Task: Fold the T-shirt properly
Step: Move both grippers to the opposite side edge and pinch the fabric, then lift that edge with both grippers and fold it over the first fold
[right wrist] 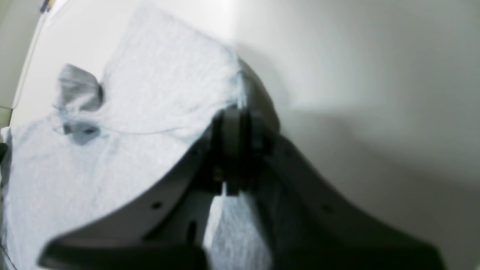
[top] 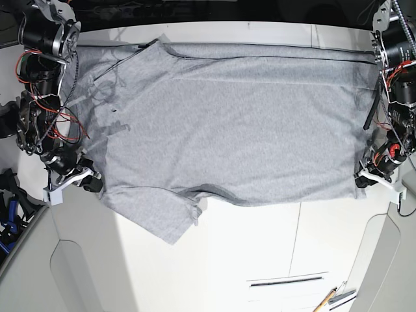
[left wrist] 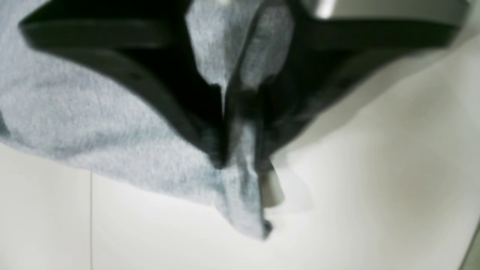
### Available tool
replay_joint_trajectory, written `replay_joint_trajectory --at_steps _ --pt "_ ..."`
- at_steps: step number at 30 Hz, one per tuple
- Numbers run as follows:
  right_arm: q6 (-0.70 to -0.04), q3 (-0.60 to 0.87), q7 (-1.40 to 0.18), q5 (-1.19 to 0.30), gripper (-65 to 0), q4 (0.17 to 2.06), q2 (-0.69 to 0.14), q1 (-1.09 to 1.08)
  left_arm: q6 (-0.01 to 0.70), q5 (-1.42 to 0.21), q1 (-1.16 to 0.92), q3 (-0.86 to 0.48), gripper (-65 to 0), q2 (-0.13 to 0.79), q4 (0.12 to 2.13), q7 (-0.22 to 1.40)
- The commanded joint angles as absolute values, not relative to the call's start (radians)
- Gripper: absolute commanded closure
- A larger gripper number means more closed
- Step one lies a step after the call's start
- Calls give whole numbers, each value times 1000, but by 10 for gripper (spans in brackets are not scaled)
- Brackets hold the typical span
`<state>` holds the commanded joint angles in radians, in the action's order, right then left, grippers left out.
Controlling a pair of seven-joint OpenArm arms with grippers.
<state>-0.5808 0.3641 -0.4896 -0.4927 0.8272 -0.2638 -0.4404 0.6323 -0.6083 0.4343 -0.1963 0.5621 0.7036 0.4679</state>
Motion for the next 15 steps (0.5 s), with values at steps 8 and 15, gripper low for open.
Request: replay_joint_trajectory --at_steps 8,15 --pt "-585 364 -509 -496 0 850 -268 -440 698 -677 435 -195 0 575 709 497" --pt "-592 364 -674 -604 0 956 -330 -440 698 -889 429 -195 0 648 788 734"
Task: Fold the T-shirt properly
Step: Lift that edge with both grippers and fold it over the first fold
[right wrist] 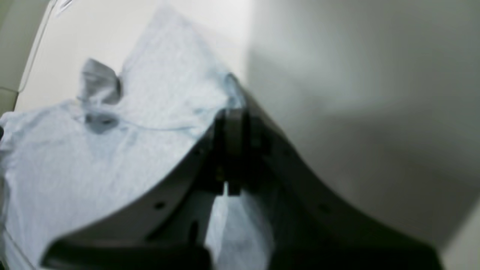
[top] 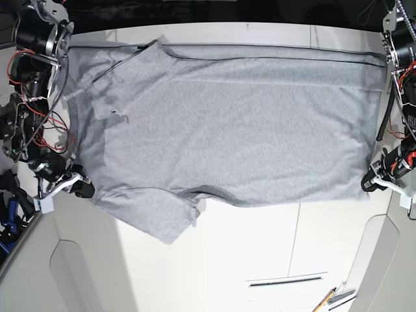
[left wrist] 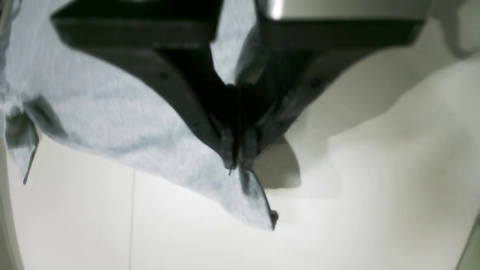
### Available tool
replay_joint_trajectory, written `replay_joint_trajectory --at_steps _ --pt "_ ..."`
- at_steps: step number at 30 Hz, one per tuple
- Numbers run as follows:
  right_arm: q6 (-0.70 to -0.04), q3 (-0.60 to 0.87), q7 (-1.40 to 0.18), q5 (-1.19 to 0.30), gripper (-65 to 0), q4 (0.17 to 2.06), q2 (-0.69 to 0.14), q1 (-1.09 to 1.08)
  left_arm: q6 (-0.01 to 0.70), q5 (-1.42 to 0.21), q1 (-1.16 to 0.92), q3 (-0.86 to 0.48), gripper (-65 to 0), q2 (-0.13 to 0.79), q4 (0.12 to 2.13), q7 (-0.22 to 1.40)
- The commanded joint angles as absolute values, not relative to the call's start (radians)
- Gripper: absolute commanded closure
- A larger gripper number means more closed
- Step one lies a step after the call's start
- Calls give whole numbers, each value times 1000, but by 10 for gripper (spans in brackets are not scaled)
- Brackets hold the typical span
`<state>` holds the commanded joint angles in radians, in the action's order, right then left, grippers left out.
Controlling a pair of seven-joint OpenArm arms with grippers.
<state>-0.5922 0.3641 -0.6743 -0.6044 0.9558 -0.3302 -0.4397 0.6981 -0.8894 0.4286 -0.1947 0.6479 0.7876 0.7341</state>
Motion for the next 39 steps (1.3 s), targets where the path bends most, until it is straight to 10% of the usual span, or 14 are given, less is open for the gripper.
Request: replay_joint_trajectory --at_steps 9,24,29,39 --pt "-606 364 -775 -752 0 1138 -402 -303 698 -1222 361 -195 0 756 878 1077" --pt "-598 400 -728 -757 0 1286 -413 -76 698 -1223 197 -195 0 800 974 1025" --pt "-587 400 -653 -741 -390 1286 -413 -77 698 -1223 196 -195 0 781 974 1025" --pt "-551 384 -509 -555 -392 1265 -299 -209 698 -1223 196 -195 0 781 974 1028"
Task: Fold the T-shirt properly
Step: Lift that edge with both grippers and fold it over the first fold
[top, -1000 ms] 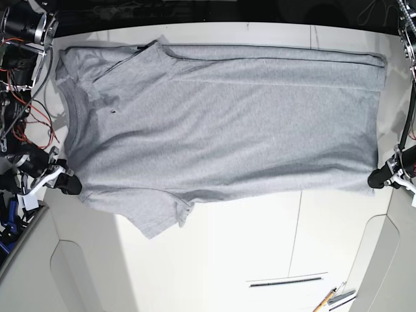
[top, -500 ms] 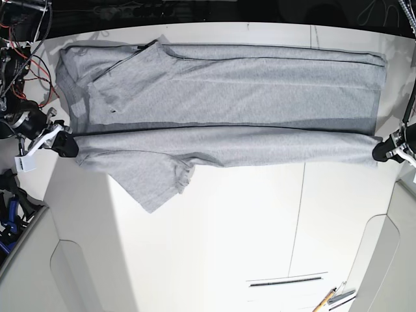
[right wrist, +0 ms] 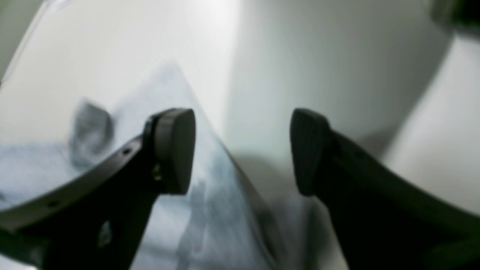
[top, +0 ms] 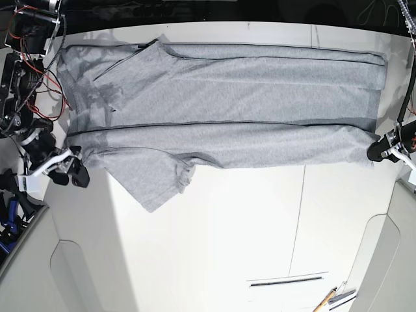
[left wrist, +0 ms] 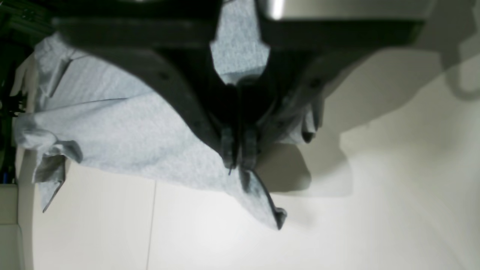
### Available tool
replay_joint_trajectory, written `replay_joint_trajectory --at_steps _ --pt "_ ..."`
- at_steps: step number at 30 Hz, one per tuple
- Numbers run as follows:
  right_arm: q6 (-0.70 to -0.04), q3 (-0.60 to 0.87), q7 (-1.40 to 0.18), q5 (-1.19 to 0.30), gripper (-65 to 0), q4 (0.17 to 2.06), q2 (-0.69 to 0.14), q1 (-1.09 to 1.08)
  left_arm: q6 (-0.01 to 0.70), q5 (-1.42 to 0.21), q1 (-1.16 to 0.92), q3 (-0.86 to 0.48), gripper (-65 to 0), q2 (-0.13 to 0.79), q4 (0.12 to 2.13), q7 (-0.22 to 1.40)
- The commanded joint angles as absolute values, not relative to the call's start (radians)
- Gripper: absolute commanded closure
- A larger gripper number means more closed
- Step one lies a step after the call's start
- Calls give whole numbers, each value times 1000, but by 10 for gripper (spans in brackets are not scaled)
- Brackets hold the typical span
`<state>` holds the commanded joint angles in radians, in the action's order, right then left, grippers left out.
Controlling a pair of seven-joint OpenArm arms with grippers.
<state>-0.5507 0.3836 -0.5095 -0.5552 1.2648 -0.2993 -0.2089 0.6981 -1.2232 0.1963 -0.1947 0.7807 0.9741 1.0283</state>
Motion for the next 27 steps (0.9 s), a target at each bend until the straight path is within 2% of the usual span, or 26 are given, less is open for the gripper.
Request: replay_joint_trajectory --at_steps 6,10,15,19,23,25,27 --pt "-545 251 -403 -427 -392 1029 -276 -356 698 -1222 196 -195 0 781 974 1029" --pt "-546 157 -370 -426 -390 860 -265 -422 698 -1223 196 -195 0 781 974 1029" --pt "-570 108 -371 -426 -381 846 -215 -418 698 -1223 197 -195 0 776 974 1028" --pt "-581 104 -371 -426 -223 846 -176 -418 698 -1222 196 -195 0 776 974 1029" --pt "-580 104 -374 -426 -125 846 -151 -418 698 -1222 196 -195 0 776 974 1029" --pt "-580 104 -374 -426 0 846 -149 -418 698 -1223 196 -195 0 776 974 1029" --pt "-580 105 -377 -426 0 847 -152 -418 698 -1223 196 -195 0 776 974 1029"
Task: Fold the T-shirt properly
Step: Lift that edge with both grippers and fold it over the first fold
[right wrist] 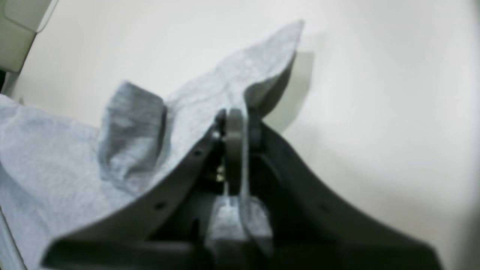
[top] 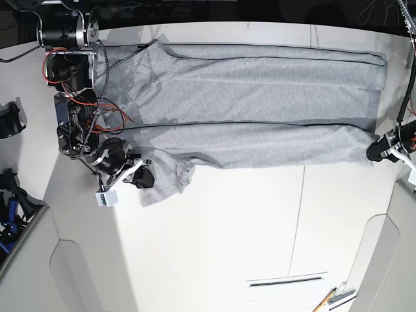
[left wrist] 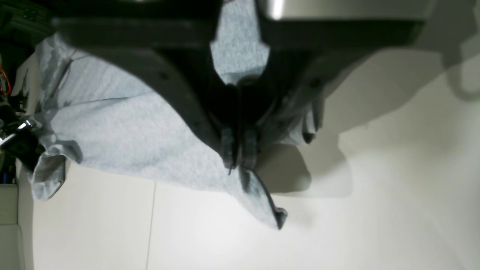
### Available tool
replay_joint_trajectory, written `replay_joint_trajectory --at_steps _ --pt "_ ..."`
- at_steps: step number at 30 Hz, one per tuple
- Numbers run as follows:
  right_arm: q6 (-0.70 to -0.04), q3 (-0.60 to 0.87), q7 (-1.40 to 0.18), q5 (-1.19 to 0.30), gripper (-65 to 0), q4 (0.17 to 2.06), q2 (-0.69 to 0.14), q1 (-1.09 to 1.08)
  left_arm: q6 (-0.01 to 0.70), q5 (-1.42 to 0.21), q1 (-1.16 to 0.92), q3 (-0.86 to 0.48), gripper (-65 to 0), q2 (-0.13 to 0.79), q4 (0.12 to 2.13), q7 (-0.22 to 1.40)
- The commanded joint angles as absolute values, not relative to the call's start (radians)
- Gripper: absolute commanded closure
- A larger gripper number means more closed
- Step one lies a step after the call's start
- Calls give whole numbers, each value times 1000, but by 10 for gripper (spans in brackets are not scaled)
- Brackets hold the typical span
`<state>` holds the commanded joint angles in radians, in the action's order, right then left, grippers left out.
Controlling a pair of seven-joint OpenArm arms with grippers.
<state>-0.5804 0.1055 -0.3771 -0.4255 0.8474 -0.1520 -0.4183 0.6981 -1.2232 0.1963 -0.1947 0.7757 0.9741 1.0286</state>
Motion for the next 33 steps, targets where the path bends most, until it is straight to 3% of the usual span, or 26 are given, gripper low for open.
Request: replay_joint_trajectory --at_steps 5,13,18,33 --pt "-581 136 -494 -437 0 972 -155 -392 698 -1223 196 -195 0 788 986 1011" --pt "-584 176 -604 -544 0 1481 -165 -128 698 -1223 189 -195 0 847 1093 1103" --pt "-583 177 -608 -596 0 1696 -231 26 698 -1223 75 -195 0 896 1201 1104" --pt "-603 349 -720 -796 0 1744 -249 196 698 -1186 -20 -204 0 901 1263 1150"
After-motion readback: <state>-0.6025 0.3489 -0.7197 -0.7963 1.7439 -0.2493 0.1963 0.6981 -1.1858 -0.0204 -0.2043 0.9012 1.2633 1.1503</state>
